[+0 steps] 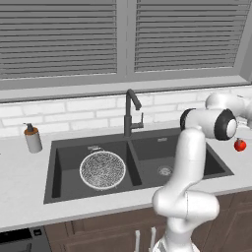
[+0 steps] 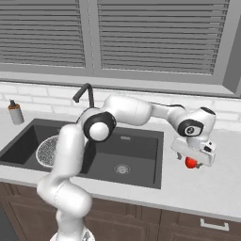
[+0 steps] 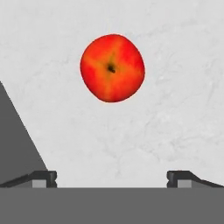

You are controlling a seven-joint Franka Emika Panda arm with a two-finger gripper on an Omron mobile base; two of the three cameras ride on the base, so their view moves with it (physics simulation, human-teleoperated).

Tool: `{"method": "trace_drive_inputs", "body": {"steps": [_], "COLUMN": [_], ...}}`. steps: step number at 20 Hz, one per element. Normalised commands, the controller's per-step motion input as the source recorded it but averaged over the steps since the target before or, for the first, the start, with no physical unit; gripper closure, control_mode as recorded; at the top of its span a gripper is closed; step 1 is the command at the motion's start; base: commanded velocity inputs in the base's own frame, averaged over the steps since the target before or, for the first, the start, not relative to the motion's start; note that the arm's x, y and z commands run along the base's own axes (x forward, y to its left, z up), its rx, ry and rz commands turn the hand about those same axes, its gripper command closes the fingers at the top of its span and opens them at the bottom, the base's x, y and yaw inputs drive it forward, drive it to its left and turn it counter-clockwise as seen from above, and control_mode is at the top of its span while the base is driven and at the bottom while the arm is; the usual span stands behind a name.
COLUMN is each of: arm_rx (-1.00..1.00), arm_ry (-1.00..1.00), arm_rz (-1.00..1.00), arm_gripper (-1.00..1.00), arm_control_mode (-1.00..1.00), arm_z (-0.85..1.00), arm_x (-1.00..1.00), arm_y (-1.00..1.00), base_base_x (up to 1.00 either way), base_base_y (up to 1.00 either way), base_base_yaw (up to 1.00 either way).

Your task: Put the colander in the sink, put the apple in the colander, and turn on the sink faucet and pour water over the colander.

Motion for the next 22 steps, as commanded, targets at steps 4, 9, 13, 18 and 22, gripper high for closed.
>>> {"method": "trace_drive_inputs", "body": {"steps": [4, 9, 13, 18, 22], "arm_rx": [0.00, 0.00, 0.00, -0.02, 0.00], "arm_ry": [0.00, 0.00, 0.00, 0.00, 0.00], "arm_rz": [-0.09, -0.12, -0.18, -0.23, -0.18], "arm_gripper": [-1.00, -1.00, -1.00, -1.00, -1.00], "arm_control_mode": [-1.00, -1.00, -1.00, -1.00, -1.00], "arm_z": [0.00, -0.17, -0.36, -0.37, -0.19], "arm_x": [0.34, 0.15, 0.15, 0.24, 0.32], "arm_y": [-0.12, 0.01, 0.10, 0.09, 0.00], "base_base_x": [0.00, 0.00, 0.00, 0.00, 0.00], "base_base_y": [0.00, 0.00, 0.00, 0.00, 0.00], "base_base_yaw": [0.00, 0.00, 0.00, 0.00, 0.00]}}
